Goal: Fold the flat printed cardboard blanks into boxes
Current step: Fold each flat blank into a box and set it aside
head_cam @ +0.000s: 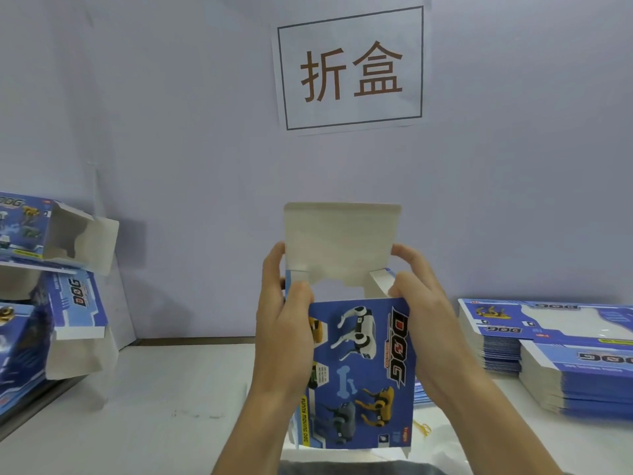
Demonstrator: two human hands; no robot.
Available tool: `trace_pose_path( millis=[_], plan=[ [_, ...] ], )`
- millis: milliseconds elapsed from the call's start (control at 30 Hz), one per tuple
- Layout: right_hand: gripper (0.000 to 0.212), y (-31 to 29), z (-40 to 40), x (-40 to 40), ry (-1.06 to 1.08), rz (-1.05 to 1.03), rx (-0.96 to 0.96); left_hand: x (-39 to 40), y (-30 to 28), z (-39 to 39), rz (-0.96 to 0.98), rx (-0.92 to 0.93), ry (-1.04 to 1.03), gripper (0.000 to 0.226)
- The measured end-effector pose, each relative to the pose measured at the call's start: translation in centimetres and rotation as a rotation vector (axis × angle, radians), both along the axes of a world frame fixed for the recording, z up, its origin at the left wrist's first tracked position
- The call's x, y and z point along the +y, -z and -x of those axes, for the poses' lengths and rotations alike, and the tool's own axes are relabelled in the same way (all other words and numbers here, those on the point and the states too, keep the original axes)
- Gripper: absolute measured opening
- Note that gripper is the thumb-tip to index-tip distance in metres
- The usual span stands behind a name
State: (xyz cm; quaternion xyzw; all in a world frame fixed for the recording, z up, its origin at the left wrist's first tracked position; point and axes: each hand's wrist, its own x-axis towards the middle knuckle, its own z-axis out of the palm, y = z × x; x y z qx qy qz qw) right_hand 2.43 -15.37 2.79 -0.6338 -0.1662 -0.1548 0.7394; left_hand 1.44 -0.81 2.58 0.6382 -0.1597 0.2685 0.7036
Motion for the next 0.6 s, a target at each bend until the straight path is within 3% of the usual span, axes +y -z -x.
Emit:
trace_pose_path(
  millis=[133,267,333,467,600],
  plan=[
    [0.017,0.4,-0.2,0.1,0.019,-0.041,-0.058,0.3,0.3,-0.2,0.024,-0.055,-0.068,0.018],
    [0.046,0.8,0.0,0.0,-0.07,-0.143,-0.047,0.9,0.4,-0.2,0.186,-0.028,0.076,0.051],
    [0.056,0.8,0.3,0.0,-0.114,-0.164,-0.038,1.1,0.4,-0.2,0.16,-0.01,0.093,0.056],
    [0.042,0.6,0.7,0.2,-0.083,-0.019,-0.1,1.0,0.5,-0.5,0.034,-0.015,0.105,0.022],
    [0.025,0.4,0.6,0.0,-0.062,-0.016,-0.144,0.9,0.6,-0.5,0.009,-0.045,0.133,0.021]
  ],
)
